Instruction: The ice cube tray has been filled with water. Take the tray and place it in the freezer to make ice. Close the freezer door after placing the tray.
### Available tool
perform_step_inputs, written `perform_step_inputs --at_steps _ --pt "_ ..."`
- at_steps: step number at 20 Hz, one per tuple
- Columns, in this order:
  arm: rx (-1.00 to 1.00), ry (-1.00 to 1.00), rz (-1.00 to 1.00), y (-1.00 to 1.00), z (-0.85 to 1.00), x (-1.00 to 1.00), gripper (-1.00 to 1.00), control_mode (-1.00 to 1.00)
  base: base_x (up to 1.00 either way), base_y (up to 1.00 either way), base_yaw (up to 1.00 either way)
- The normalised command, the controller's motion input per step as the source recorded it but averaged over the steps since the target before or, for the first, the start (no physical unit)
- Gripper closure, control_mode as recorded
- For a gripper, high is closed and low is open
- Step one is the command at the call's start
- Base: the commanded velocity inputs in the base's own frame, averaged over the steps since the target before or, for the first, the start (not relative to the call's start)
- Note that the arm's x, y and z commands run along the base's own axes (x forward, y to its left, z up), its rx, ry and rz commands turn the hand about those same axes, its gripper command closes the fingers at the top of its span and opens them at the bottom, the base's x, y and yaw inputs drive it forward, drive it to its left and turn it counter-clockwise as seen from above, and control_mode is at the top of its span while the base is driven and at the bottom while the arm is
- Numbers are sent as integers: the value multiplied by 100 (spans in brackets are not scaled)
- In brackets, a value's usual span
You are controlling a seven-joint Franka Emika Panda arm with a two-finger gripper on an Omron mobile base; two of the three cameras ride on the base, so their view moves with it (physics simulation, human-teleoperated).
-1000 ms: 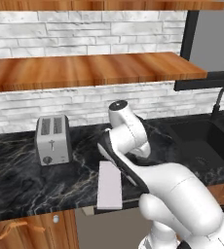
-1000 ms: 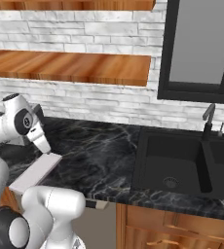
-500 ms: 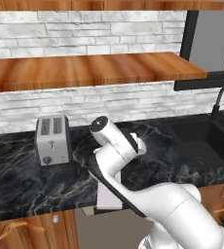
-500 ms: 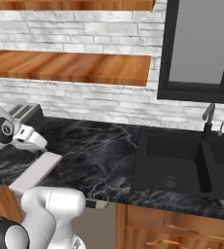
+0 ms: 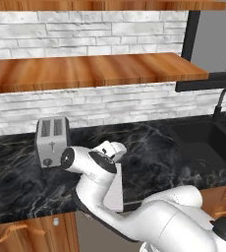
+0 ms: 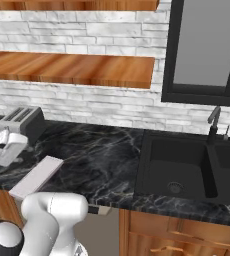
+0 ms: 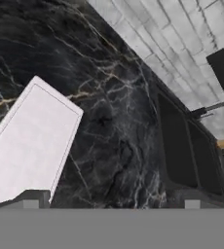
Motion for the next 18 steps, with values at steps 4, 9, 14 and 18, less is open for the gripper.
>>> perform_step_inputs --at_steps 4,9,14,18 --pt "-37 2 26 54 0 -18 -100 -100 0 0 0" --pt "-34 1 15 58 1 -8 -100 -100 0 0 0" --pt "-36 0 4 38 -8 0 -100 -100 0 0 0" --pt "-23 0 0 4 -36 -19 -100 -100 0 0 0"
